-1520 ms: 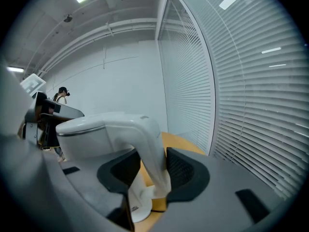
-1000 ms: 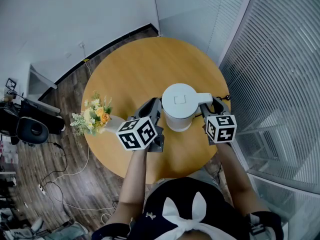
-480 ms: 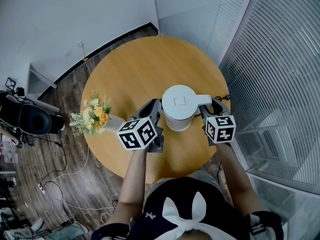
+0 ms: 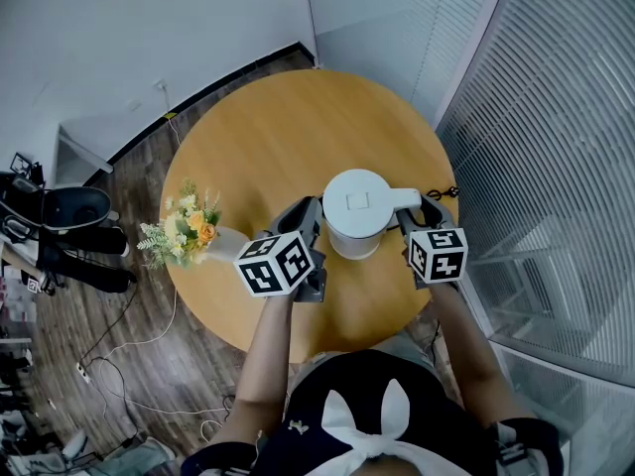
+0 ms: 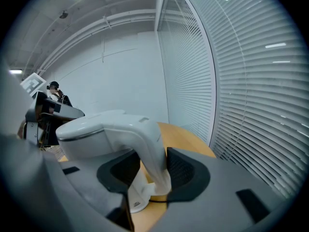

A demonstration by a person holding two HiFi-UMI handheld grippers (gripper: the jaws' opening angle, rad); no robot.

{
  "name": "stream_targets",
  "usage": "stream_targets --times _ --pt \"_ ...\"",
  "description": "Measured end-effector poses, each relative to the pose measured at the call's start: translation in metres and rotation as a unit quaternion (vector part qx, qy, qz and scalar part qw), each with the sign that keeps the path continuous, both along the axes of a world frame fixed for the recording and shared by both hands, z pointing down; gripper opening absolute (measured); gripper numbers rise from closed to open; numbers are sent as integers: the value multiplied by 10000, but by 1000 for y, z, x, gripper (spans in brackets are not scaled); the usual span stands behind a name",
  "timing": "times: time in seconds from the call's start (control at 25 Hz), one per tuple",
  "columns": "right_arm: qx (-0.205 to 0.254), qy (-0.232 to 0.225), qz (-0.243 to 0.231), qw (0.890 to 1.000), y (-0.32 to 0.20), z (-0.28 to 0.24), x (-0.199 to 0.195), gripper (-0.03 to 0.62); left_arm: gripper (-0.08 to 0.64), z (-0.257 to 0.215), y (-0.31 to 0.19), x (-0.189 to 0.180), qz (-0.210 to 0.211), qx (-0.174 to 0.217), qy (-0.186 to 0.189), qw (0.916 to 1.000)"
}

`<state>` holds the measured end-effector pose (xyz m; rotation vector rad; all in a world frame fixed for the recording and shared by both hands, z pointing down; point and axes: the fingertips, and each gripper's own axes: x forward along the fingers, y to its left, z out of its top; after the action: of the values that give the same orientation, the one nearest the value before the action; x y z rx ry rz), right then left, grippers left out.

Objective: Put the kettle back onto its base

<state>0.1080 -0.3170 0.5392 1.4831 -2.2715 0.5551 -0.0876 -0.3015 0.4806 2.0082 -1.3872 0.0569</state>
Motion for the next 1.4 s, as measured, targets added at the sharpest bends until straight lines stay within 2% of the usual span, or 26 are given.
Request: stream_targets --times 1.04,1.12,1.28,1.4 --pt "-221 117 2 9997 10 25 2 173 49 23 6 3 23 -180 -106 9998" --pt "-193 140 34 9997 9 26 2 173 49 22 6 4 43 -72 -239 9997" --pt "-144 260 81 9995 10 30 5 169 48 21 7 9 33 202 -776 9968" --pt "-72 335 71 9994 12 28 5 166 44 20 9 9 -27 246 -916 9955"
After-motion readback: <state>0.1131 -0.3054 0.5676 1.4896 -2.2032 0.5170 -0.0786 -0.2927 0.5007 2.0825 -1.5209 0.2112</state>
